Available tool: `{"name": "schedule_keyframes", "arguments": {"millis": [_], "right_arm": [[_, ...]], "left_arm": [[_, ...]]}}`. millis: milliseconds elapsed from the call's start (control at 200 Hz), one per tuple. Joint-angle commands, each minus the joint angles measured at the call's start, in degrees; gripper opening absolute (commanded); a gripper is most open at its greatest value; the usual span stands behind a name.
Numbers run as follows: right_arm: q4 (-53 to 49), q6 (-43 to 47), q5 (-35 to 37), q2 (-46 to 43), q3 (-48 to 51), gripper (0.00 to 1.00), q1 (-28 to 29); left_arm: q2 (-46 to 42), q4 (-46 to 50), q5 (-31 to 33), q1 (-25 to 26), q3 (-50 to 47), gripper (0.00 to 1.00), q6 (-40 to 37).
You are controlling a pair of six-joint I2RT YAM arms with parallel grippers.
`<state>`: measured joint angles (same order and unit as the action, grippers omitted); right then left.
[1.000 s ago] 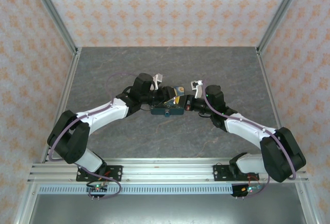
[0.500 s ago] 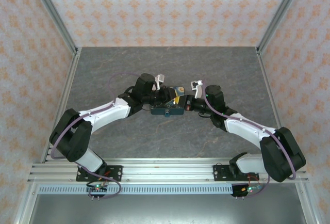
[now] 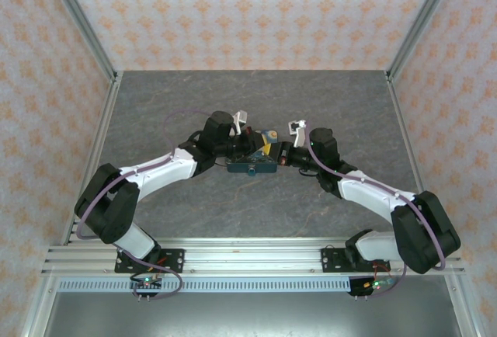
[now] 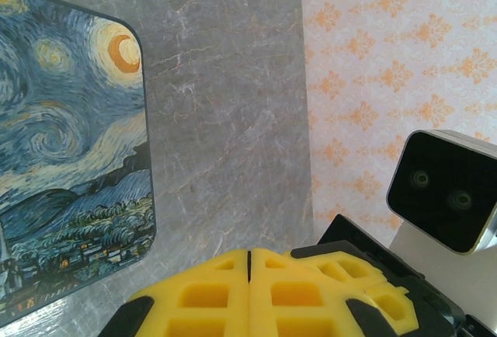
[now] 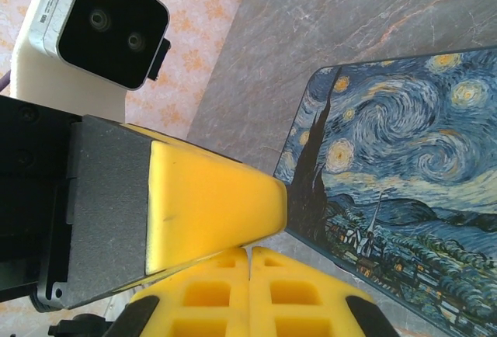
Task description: Unlock a padlock with a key
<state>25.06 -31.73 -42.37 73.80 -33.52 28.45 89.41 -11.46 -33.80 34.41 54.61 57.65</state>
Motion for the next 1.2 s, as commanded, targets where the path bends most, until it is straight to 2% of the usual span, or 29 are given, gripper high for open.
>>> {"name": "schedule_keyframes", "arguments": {"millis": [0,85,155,235,295,355,545,651,941,1196], "right_arm": [[4.86,-0.85,1.49,0.35,0.58,0.0,-0.15],[5.36,-1.5,1.55,0.47,0.64,0.0,-0.17],[5.16,-2.17,1.75,-0.02,0.72,0.25,-0.31],[3.73,-2.47,2.2,-2.16,1.32,0.45,-0.57],[2.52,-2.72,2.4,-4.64,2.38,0.54,-0.75],[1.48,-3.16,3.11,-7.83,3.87,0.59,-0.91],[0.09,-6.7,7.79,-16.87,8.58,0.67,-1.46],[3.63,-11.89,10.16,-17.91,10.1,0.69,-1.46],[20.47,-25.22,14.82,-12.16,11.24,0.68,-1.46],[30.85,-28.27,14.38,-4.17,7.88,0.61,-1.46]], "left_arm": [[-0.03,-2.22,0.55,1.18,-1.24,0.0,1.35],[0.02,-3.34,1.46,1.18,-1.8,0.0,2.49],[-0.26,-4.32,2.81,1.16,-2.52,0.0,3.45],[-0.86,-5.18,4.36,1.14,-3.07,0.0,3.96],[-1.54,-5.36,5.51,1.1,-3.24,0.0,4.14],[-2.35,-5.56,6.15,0.91,-3.3,0.0,4.1],[-5.3,-5.37,7.67,0.46,-3.5,0.0,2.09],[-6.92,-9.94,8.18,0.3,-5.15,0.0,1.29],[-9.32,-20.08,12.66,0.2,-8.35,0.0,-0.61],[-9.5,-28.4,15.98,0.3,-11.26,0.0,2.06]]}}
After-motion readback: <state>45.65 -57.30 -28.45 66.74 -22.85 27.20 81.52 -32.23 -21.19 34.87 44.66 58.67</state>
